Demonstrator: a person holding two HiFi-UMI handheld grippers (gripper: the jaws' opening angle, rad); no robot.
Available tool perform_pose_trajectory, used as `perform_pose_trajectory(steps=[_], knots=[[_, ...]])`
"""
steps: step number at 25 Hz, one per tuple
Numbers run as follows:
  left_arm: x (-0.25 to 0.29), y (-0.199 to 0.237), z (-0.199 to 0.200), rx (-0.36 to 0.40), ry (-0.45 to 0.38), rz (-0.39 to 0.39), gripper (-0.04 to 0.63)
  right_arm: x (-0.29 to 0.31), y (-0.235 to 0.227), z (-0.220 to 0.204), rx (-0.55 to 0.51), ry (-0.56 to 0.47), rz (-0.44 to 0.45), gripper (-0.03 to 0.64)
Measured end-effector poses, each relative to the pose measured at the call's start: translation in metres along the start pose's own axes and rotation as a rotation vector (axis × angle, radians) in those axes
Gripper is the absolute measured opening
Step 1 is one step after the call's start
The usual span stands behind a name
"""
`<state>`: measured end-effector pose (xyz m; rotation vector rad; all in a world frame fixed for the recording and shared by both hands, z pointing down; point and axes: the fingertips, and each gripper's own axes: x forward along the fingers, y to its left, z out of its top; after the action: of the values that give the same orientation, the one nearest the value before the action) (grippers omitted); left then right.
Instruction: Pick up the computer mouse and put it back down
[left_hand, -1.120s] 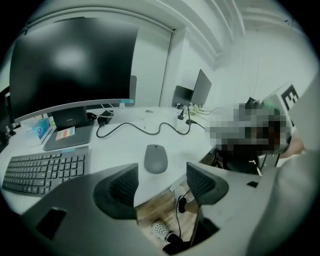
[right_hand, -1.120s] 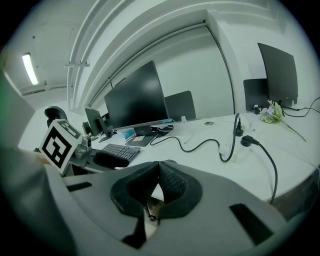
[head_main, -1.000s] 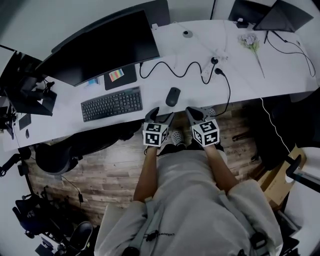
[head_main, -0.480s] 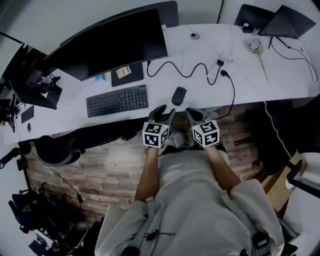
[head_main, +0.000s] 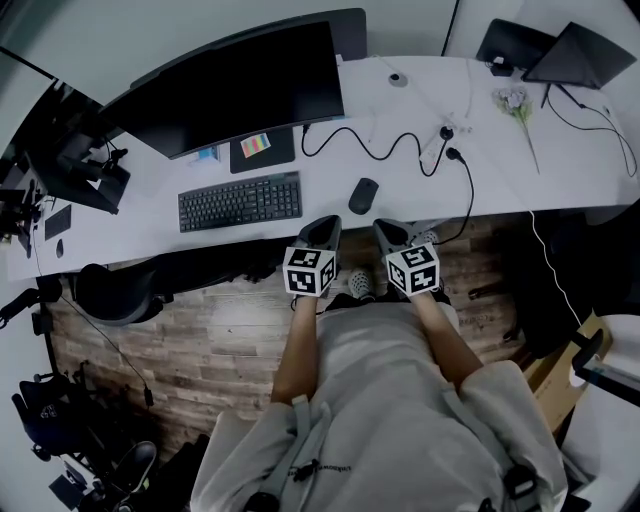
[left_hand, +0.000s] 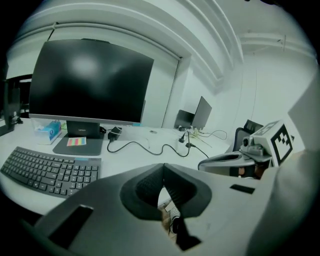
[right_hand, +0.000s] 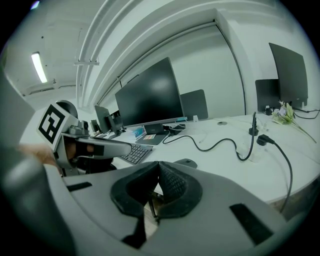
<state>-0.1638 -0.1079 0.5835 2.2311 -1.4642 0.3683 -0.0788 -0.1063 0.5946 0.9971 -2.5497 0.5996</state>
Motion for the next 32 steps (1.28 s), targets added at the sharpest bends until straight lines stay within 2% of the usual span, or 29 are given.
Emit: perform_pose_trajectory(steps=[6,12,25,32], knots=[[0.007,0.000,-0.013,-0.011,0.032,-0.001,0.023,-0.004,-0.001,-0.013,-0.028,0.040,0.007,0.008],[0.007,0.005,-0.014,0.007,0.054,-0.001,0.023,-0.003,-0.005,-0.013,-0.011,0.041,0.004,0.008],[0.006,0.005,-0.020,0.019,0.060,0.014,0.023,-0.006,-0.005,-0.021,-0.010,0.050,0.006,0.008],[0.012,0.002,-0.017,0.022,0.046,-0.002,0.023,-0.009,-0.010,-0.022,-0.018,0.057,-0.009,0.008]])
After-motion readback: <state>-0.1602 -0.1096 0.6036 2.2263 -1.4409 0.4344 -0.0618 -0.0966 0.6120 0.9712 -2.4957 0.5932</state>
